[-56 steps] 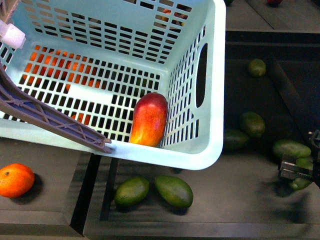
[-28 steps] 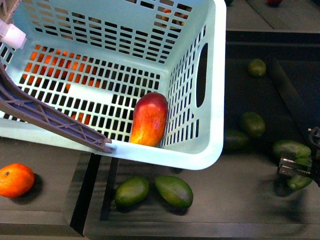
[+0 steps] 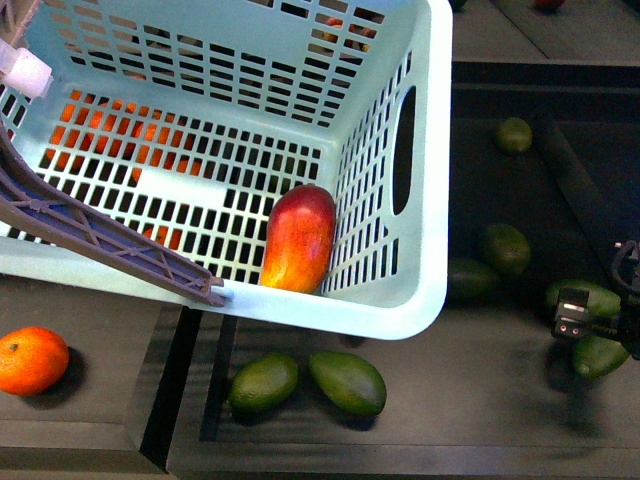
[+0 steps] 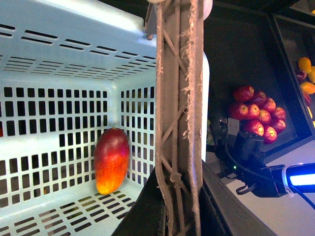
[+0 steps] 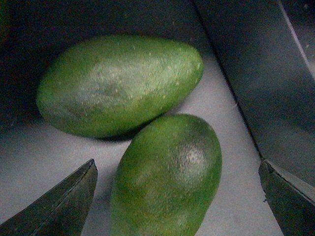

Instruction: Pick mango and avocado into basket

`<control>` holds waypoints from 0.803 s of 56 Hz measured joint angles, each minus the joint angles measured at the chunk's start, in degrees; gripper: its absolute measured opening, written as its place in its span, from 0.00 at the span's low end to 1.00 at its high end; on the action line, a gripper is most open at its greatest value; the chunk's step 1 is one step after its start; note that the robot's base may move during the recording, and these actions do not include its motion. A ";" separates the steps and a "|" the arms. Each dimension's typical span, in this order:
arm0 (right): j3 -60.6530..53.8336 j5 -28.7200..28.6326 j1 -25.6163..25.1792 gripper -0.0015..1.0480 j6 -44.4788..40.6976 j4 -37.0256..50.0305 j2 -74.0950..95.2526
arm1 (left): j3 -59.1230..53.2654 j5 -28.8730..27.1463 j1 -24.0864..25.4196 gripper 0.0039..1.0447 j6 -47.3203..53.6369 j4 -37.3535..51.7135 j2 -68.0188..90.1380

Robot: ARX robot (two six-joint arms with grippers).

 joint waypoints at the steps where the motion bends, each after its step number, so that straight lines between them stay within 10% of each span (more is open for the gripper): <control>1: 0.04 -0.22 0.00 0.93 0.02 -0.04 0.00 | 0.00 0.00 0.00 0.10 0.00 0.00 0.00; 45: 2.14 -2.67 0.11 0.93 1.86 -3.96 1.99 | 0.00 0.00 0.00 0.10 0.00 0.00 0.00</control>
